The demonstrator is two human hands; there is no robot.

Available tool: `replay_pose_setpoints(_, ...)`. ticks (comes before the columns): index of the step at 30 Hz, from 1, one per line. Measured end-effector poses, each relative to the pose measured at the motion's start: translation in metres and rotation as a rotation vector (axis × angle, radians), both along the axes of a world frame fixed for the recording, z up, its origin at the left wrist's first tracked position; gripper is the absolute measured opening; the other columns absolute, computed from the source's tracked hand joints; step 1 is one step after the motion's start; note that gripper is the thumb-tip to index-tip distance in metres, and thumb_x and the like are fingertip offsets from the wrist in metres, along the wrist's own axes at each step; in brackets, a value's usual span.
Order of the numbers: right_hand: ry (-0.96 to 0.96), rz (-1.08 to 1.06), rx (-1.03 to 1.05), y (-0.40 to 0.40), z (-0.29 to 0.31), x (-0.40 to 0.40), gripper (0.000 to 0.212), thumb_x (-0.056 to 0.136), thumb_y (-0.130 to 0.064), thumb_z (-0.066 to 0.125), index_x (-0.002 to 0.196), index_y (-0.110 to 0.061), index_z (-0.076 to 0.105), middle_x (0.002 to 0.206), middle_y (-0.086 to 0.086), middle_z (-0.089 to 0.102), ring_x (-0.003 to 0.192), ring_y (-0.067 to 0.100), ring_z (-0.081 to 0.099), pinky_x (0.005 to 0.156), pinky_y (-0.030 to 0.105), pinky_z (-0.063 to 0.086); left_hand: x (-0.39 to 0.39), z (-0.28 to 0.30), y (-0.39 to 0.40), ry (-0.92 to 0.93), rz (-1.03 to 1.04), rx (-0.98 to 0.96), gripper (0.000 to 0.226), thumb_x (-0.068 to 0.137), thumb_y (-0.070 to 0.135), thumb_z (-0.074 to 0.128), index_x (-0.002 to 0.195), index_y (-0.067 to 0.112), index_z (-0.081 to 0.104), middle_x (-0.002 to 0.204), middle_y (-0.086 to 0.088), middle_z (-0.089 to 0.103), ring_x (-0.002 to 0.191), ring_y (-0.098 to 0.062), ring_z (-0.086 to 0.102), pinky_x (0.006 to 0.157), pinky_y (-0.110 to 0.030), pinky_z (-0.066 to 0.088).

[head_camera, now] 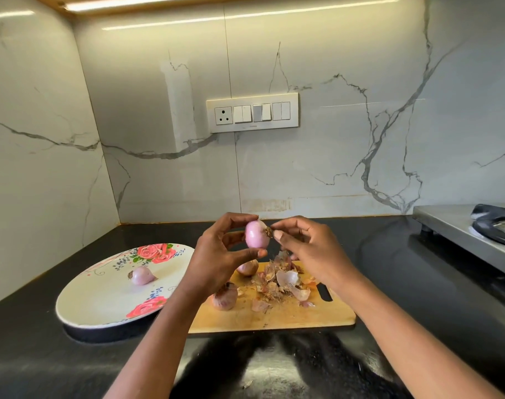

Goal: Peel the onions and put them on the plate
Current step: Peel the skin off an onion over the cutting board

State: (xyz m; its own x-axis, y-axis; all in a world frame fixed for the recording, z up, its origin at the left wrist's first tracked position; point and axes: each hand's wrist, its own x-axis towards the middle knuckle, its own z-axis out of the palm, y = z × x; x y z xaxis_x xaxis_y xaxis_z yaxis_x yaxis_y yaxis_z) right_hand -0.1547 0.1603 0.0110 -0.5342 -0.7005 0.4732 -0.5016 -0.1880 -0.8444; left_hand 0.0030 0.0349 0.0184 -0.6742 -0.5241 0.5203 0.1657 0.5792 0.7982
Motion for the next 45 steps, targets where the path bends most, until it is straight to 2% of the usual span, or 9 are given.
replay_pose_setpoints(3,0.048,0.024,-0.046,-0.001,0.001,0.004,0.013,0.091,-0.027,0.074,0.104,-0.029,0.075,0.098,-0.013,0.075,0.092,0.003,0.069,0.069,0.023,0.055,-0.002,0.0,-0.001,-0.018,0.002,-0.004,0.056,0.073,0.01,0.088,0.122,0.026,0.064,0.123,0.012,0.069,0.114,-0.007,0.067,0.096,-0.026,0.056)
replay_pose_setpoints(6,0.092,0.047,-0.072,-0.002,-0.001,0.006,0.02,0.088,-0.03,0.078,0.107,-0.028,0.075,0.1,-0.014,0.076,0.095,0.006,0.072,0.078,0.031,0.061,-0.002,-0.001,-0.002,-0.013,0.002,-0.022,0.057,0.074,0.01,0.088,0.123,0.025,0.064,0.123,0.012,0.069,0.114,-0.007,0.066,0.096,-0.025,0.055)
replay_pose_setpoints(10,0.156,0.003,-0.125,-0.001,-0.002,0.007,0.021,0.085,-0.028,0.079,0.105,-0.023,0.078,0.098,-0.015,0.077,0.09,0.002,0.073,0.081,0.027,0.061,-0.002,-0.003,-0.001,-0.008,0.018,-0.065,0.057,0.073,0.009,0.089,0.122,0.025,0.064,0.121,0.013,0.069,0.113,-0.002,0.066,0.091,-0.016,0.053)
replay_pose_setpoints(16,0.16,-0.031,-0.152,-0.001,-0.004,0.007,0.012,0.086,-0.021,0.078,0.098,-0.024,0.079,0.09,-0.009,0.078,0.08,0.008,0.075,0.078,0.036,0.063,-0.003,-0.003,0.0,-0.009,0.024,-0.083,0.057,0.072,0.01,0.089,0.121,0.025,0.064,0.122,0.014,0.069,0.115,-0.003,0.065,0.097,-0.021,0.054)
replay_pose_setpoints(26,0.222,-0.102,-0.157,-0.002,-0.004,0.01,0.008,0.087,-0.014,0.079,0.095,-0.017,0.08,0.084,-0.011,0.077,0.076,0.001,0.072,0.071,0.017,0.057,-0.003,-0.005,0.0,0.0,-0.031,-0.009,0.056,0.072,0.007,0.088,0.12,0.02,0.065,0.122,0.01,0.071,0.115,-0.007,0.067,0.101,-0.029,0.054)
replay_pose_setpoints(30,0.219,-0.164,-0.165,-0.004,-0.005,0.014,0.008,0.083,-0.01,0.081,0.086,-0.016,0.078,0.078,-0.011,0.076,0.072,0.002,0.071,0.069,0.02,0.058,-0.004,-0.005,0.0,-0.013,-0.042,0.001,0.055,0.073,0.006,0.088,0.121,0.019,0.065,0.123,0.009,0.07,0.117,-0.007,0.066,0.103,-0.029,0.053)
replay_pose_setpoints(33,0.236,-0.227,-0.18,-0.006,-0.005,0.018,0.009,0.08,-0.009,0.082,0.081,-0.015,0.075,0.073,-0.012,0.073,0.068,0.0,0.069,0.063,0.014,0.053,-0.005,-0.006,0.002,-0.003,-0.039,-0.004,0.055,0.073,0.005,0.087,0.121,0.019,0.065,0.123,0.01,0.07,0.117,-0.006,0.066,0.101,-0.027,0.053)
replay_pose_setpoints(39,0.142,-0.239,-0.185,-0.004,-0.003,0.024,0.009,0.082,-0.014,0.08,0.079,-0.018,0.073,0.07,-0.011,0.072,0.066,-0.002,0.068,0.06,0.01,0.051,-0.003,-0.003,0.002,0.009,-0.057,0.023,0.056,0.074,0.004,0.086,0.124,0.02,0.065,0.123,0.011,0.07,0.114,-0.005,0.067,0.094,-0.019,0.054)
replay_pose_setpoints(45,-0.134,-0.003,-0.129,-0.002,0.001,0.011,0.01,0.098,-0.018,0.064,0.097,-0.02,0.073,0.092,-0.003,0.078,0.085,0.011,0.077,0.08,0.026,0.059,-0.001,0.0,0.001,0.021,-0.06,0.075,0.055,0.074,0.001,0.086,0.122,0.016,0.064,0.122,0.007,0.07,0.111,-0.009,0.069,0.09,-0.024,0.056)
